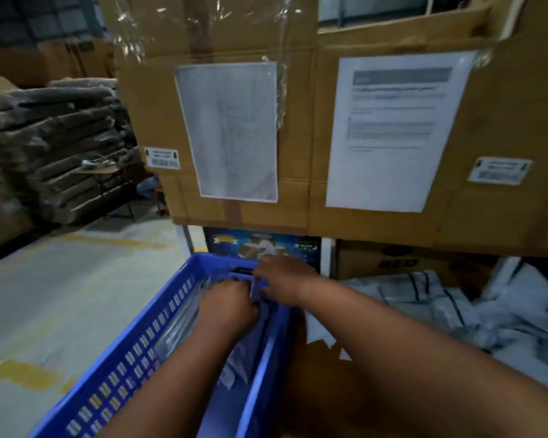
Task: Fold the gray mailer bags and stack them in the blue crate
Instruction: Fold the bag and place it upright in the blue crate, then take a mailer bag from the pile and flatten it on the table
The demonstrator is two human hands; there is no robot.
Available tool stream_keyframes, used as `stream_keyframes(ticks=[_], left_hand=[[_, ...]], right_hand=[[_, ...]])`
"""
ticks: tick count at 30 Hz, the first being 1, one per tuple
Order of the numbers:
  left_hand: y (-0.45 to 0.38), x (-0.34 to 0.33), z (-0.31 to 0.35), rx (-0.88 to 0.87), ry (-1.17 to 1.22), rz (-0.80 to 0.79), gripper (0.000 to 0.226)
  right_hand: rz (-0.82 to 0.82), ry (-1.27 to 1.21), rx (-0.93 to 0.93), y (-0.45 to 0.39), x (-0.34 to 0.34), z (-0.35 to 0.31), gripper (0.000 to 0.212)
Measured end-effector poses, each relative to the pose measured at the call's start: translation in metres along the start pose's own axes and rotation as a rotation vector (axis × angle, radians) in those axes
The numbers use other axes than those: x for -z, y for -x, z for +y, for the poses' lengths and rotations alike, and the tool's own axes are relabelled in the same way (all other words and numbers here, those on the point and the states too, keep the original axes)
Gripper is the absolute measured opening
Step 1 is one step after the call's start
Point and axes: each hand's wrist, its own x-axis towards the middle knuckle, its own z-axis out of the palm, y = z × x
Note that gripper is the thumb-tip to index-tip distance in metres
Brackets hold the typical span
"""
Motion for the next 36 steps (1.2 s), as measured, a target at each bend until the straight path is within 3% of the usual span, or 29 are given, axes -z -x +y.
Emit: stream_keyframes(ticks=[5,9,17,19,22,24,28,30,34,36], left_hand=[[0.01,0.02,0.077,-0.234,0.101,-0.053,0.028],[0.018,0.0,0.136,-0.36,0.217,-0.178,0.034],[0.02,-0.092,0.184,-0.224,0.186,-0.516,0.058],[0.02,-0.113,0.185,-0.203,0.205,-0.503,0.069],[0.007,-0.14,0.18,-0.154,0.196,-0.369,0.072],[-0.009,-0.159,0.173,-0.117,0.122,-0.283,0.077],[-0.034,-0.176,0.163,-0.116,0.091,-0.296,0.078],[-0.041,-0.182,0.164,-0.089,0.064,-0.364,0.082],[-0.034,-0.193,0.17,-0.056,0.073,-0.339,0.051],[-0.028,-0.186,0.173,-0.032,0.144,-0.349,0.05]], right_hand=[[0.085,-0.018,-0.107,0.1,0.012,0.036,0.024],[0.022,0.017,-0.288,0.175,-0.014,0.083,0.031],[-0.203,0.108,-0.454,0.22,-0.082,0.153,0.045],[-0.242,0.147,-0.437,0.211,-0.088,0.162,0.048],[-0.151,0.201,-0.397,0.186,-0.093,0.178,0.052],[-0.11,0.222,-0.372,0.164,-0.098,0.188,0.064],[-0.186,0.298,-0.329,0.123,-0.113,0.201,0.093],[-0.208,0.338,-0.34,0.115,-0.123,0.202,0.086],[-0.202,0.395,-0.296,0.129,-0.135,0.197,0.066],[-0.143,0.372,-0.284,0.141,-0.132,0.195,0.055]])
